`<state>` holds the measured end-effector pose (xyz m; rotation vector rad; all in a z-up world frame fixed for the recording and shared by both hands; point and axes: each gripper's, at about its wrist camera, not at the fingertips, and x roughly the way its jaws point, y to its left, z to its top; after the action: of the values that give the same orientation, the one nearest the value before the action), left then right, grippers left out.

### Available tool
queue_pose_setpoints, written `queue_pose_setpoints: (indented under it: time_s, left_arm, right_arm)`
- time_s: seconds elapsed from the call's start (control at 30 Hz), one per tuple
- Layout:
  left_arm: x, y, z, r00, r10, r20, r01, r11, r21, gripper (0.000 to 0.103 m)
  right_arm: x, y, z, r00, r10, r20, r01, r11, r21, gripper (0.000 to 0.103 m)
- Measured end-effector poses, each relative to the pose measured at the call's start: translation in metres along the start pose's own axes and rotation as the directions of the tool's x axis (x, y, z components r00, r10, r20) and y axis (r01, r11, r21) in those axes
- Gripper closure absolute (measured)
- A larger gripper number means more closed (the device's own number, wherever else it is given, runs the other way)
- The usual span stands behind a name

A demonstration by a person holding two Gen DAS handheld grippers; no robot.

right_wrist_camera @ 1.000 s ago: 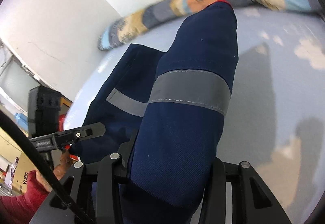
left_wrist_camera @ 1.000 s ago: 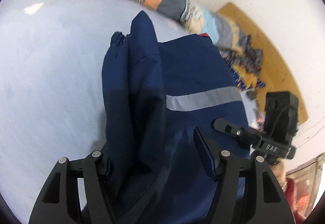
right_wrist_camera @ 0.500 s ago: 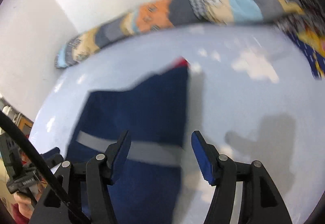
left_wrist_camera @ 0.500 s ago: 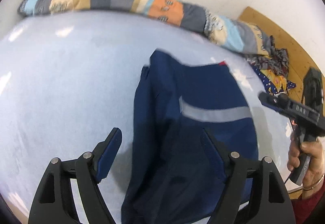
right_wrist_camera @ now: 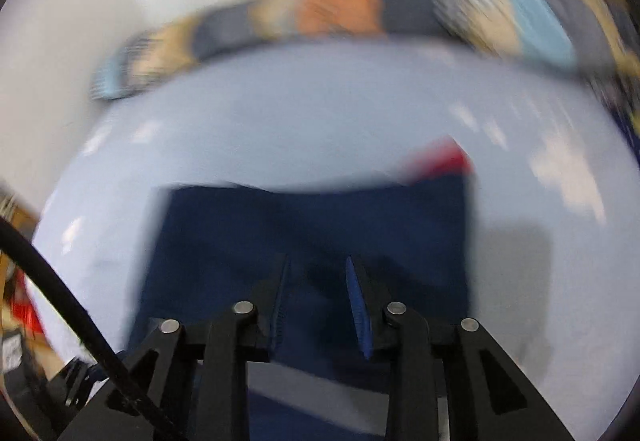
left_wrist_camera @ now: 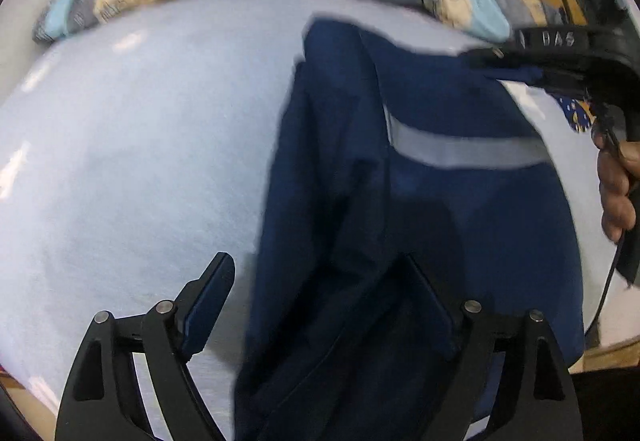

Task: Fold large clothes

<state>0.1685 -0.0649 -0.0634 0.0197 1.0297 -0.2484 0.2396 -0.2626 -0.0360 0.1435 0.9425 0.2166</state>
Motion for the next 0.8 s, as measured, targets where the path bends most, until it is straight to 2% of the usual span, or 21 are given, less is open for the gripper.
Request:
queue_pose_setpoints:
  time_s: [0.07, 0.1, 0.13, 0.17, 0.2, 0.27, 0.37, 0.43, 0.5, 0.57, 0.7, 0.8]
  left_arm:
    - [-0.015, -0.002, 0.001, 0.997, 0.044, 0.063, -0.045, 0.999, 0.011, 0.018]
    - [-0.021, -0.003, 0.001, 0.994, 0.064, 0.089, -0.066, 0.998, 0.012, 0.018]
    - [-0.027, -0.003, 0.000, 0.990, 0.086, 0.113, -0.087, 0.996, 0.007, 0.018]
    - [-0.031, -0.001, -0.001, 0.987, 0.098, 0.129, -0.098, 0.995, -0.005, 0.018]
    - [-0.033, 0.000, -0.003, 0.985, 0.103, 0.136, -0.102, 0.995, -0.014, 0.018]
    - [-0.034, 0.002, -0.008, 0.984, 0.113, 0.138, -0.109, 0.993, -0.035, 0.017]
    - [-0.040, 0.005, -0.016, 0.984, 0.111, 0.141, -0.107, 0.993, -0.040, 0.018]
    - [-0.048, 0.003, -0.019, 0.980, 0.112, 0.164, -0.108, 0.994, -0.032, 0.018]
    - [-0.056, -0.004, -0.022, 0.976, 0.109, 0.187, -0.110, 0.994, -0.006, 0.017]
    - [-0.066, -0.018, -0.028, 0.969, 0.107, 0.222, -0.117, 0.993, 0.032, 0.017]
    - [-0.073, -0.042, -0.044, 0.964, 0.086, 0.250, -0.116, 0.988, 0.105, 0.014]
    - [-0.066, -0.059, -0.052, 0.970, 0.077, 0.231, -0.111, 0.984, 0.140, 0.014]
  right_arm:
    - [-0.001, 0.031, 0.000, 0.997, 0.076, 0.027, -0.074, 0.996, -0.057, 0.051]
    - [0.004, 0.045, -0.003, 0.993, 0.116, 0.021, -0.114, 0.991, -0.074, 0.051]
    - [0.018, 0.059, -0.008, 0.987, 0.157, -0.029, -0.160, 0.983, -0.094, 0.051]
    - [0.033, 0.067, -0.015, 0.982, 0.165, -0.094, -0.175, 0.979, -0.107, 0.051]
    - [0.049, 0.074, -0.025, 0.973, 0.162, -0.166, -0.181, 0.978, -0.107, 0.045]
    - [0.070, 0.076, -0.039, 0.959, 0.118, -0.258, -0.149, 0.983, -0.103, 0.044]
    - [0.049, 0.071, -0.039, 0.965, 0.140, -0.221, -0.162, 0.983, -0.083, 0.044]
    - [0.010, 0.068, -0.040, 0.979, 0.150, -0.139, -0.164, 0.983, -0.089, 0.043]
    - [-0.038, 0.058, -0.049, 0.994, 0.096, -0.043, -0.100, 0.991, -0.087, 0.022]
    - [-0.067, 0.044, -0.063, 0.999, 0.040, 0.028, -0.037, 0.996, -0.083, 0.017]
    - [-0.104, 0.019, -0.131, 0.994, -0.050, 0.101, 0.050, 0.999, 0.005, 0.016]
    - [-0.103, 0.018, -0.175, 0.993, -0.095, 0.073, 0.092, 0.995, 0.036, 0.016]
